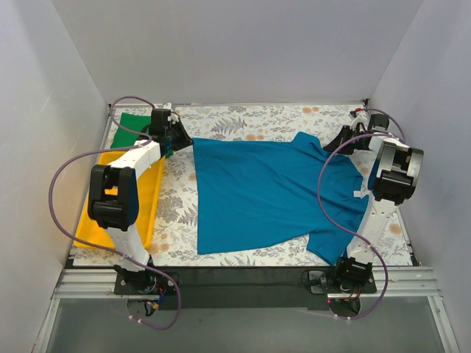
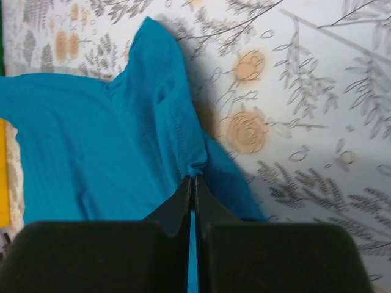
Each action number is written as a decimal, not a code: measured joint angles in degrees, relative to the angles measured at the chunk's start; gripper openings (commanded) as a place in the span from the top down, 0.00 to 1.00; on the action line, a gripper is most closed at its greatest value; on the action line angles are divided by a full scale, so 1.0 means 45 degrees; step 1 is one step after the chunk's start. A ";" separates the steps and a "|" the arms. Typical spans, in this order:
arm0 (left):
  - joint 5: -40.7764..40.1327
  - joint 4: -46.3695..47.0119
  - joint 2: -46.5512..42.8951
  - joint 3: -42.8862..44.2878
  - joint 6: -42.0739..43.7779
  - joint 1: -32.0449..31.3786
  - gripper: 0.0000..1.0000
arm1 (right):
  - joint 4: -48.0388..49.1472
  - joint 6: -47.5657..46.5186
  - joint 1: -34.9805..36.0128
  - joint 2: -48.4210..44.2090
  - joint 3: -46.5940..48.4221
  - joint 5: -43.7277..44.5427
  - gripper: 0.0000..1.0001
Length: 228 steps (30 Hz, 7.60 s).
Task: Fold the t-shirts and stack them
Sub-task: Flatten the tshirt out, then fold the tshirt
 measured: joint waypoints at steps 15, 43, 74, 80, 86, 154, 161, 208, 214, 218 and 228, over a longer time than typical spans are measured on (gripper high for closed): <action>-0.0068 0.1234 -0.5294 -0.3580 -0.0034 0.0000 1.00 | 0.0631 -0.1802 0.0000 -0.6183 -0.6290 -0.1685 0.99; -0.0083 0.1783 -1.2536 0.5566 -0.1481 0.0005 1.00 | -0.3764 -0.4687 -0.0010 -1.4183 1.0404 0.3555 0.99; -0.0627 0.4449 -0.6052 -0.4488 -0.0753 -0.0029 1.00 | -0.0476 -0.5396 0.2885 -1.3279 -0.5134 0.3332 0.99; -0.0899 0.4517 -0.2715 -0.2550 -0.0403 -0.0029 1.00 | 0.1938 -0.5323 0.3288 -1.0705 -0.5586 0.4726 0.99; -0.1622 0.4464 -0.0738 -0.0476 -0.0112 -0.0029 1.00 | 0.3099 -0.4901 0.3371 -0.7587 -0.3861 0.5897 0.99; -0.1491 0.4736 0.0821 -0.0272 0.0413 0.0918 1.00 | 0.4381 -0.3604 0.2667 -1.2084 -0.8626 0.4721 0.99; -0.1341 0.4736 0.0816 -0.0277 0.0413 0.0981 1.00 | 0.4167 -0.3614 0.2667 -1.2560 -0.9049 0.4454 0.99; -0.1020 0.4770 0.1161 -0.0209 0.0325 0.1239 1.00 | 0.2438 -0.4459 0.2667 -1.4498 -1.1006 0.2603 0.99; -0.0981 0.4784 0.1161 -0.0525 0.0321 0.1239 1.00 | 0.2361 -0.4522 0.2667 -1.4498 -1.1040 0.2565 0.99; -0.0981 0.4799 0.1161 -0.0709 0.0325 0.1248 1.00 | 0.2327 -0.4571 0.2667 -1.4518 -1.1055 0.2531 0.99; -0.0976 0.4828 0.1161 -0.0923 0.0325 0.1253 1.00 | 0.2302 -0.4624 0.2667 -1.4523 -1.1123 0.2521 0.99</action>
